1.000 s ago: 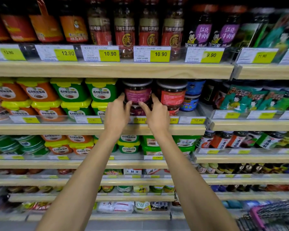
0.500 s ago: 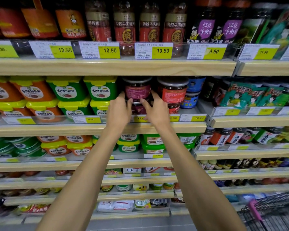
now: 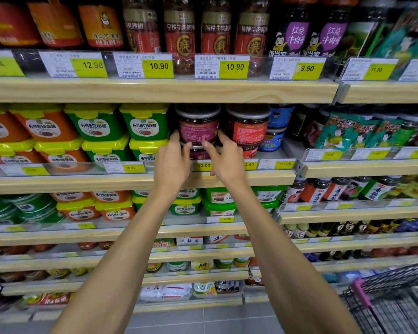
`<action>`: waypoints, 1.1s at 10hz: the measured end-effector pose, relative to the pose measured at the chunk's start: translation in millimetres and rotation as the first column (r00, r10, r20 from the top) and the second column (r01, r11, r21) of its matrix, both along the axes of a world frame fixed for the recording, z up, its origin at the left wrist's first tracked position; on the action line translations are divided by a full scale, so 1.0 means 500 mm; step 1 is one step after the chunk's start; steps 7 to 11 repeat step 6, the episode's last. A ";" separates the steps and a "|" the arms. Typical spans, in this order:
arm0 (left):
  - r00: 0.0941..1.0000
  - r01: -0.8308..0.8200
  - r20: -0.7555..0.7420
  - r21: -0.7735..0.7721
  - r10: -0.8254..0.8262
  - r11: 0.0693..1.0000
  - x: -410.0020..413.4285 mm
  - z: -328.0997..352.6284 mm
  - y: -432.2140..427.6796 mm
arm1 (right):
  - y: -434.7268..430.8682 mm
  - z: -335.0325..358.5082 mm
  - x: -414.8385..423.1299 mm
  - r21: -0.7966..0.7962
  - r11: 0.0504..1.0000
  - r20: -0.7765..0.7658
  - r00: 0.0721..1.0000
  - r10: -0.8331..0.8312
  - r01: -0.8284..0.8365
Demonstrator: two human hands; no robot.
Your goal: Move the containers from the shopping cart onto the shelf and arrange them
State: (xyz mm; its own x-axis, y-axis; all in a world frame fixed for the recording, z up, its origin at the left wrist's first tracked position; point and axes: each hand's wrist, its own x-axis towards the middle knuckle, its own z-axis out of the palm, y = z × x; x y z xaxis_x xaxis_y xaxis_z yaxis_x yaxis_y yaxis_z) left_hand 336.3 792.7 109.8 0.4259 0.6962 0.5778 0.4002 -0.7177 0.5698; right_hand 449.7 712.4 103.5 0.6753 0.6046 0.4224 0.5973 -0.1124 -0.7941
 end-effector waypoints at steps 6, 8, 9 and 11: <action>0.987 0.019 -0.157 0.013 -0.017 1.000 -0.068 -0.002 -0.040 | -0.133 0.010 -0.002 -0.215 0.972 0.168 0.984 -0.060 0.096; 0.987 0.019 -0.157 0.013 -0.017 1.000 -0.068 -0.002 -0.040 | -0.133 0.010 -0.002 -0.215 0.972 0.168 0.984 -0.060 0.096; 0.987 0.019 -0.157 0.013 -0.017 1.000 -0.068 -0.002 -0.040 | -0.133 0.010 -0.002 -0.215 0.972 0.168 0.984 -0.060 0.096; 0.987 0.019 -0.157 0.013 -0.017 1.000 -0.068 -0.002 -0.040 | -0.133 0.010 -0.002 -0.215 0.972 0.168 0.984 -0.060 0.096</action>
